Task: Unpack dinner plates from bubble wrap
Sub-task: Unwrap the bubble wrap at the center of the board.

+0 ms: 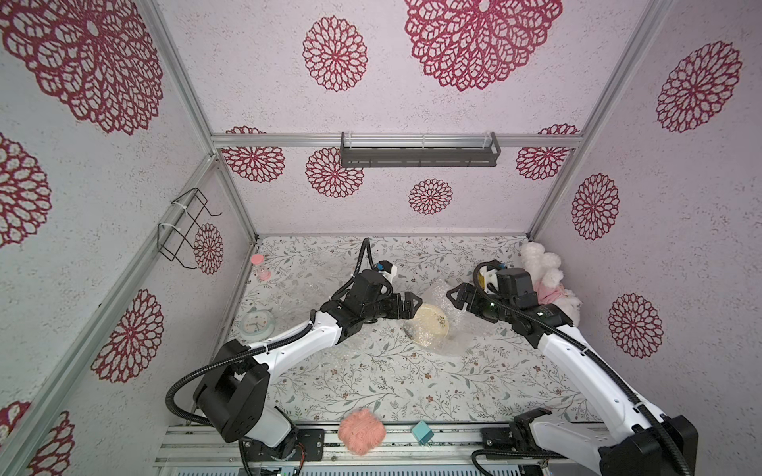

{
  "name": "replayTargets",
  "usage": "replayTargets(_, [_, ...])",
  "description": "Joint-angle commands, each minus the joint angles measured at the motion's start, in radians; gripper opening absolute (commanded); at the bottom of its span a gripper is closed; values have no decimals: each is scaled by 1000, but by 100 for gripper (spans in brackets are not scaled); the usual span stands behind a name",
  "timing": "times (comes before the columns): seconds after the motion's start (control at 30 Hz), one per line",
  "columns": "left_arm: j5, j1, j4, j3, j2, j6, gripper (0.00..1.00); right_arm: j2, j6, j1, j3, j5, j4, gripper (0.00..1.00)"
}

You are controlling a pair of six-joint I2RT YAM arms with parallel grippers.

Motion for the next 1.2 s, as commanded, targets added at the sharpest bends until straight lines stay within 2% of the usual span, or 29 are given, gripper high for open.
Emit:
replayTargets(0.0, [35,3,61,-12,39,-39,98,9,58,4,-68,-31,92,92])
replayTargets(0.23, [27,-2,55,-14,89,-70,98,12,57,-21,-214,-70,148,92])
replayTargets(0.37, [-15,-10,-12,11,96,-51,98,-13,57,-71,-302,-97,184,92])
replayTargets(0.53, [23,-27,-46,49,114,-13,98,-41,33,-133,-394,-101,206,92])
replayTargets(0.7, [-2,-71,-116,114,156,13,99,-13,22,-170,-457,-119,274,92])
replayTargets(0.9, [-62,-93,-135,123,177,-82,98,1,12,-171,-471,-112,299,92])
replayTargets(1.03, [-222,-112,-300,184,194,-188,97,11,-1,-173,-481,-101,305,92])
replayTargets(1.17, [-276,-123,-413,235,228,-277,95,24,6,-176,-494,-111,333,92])
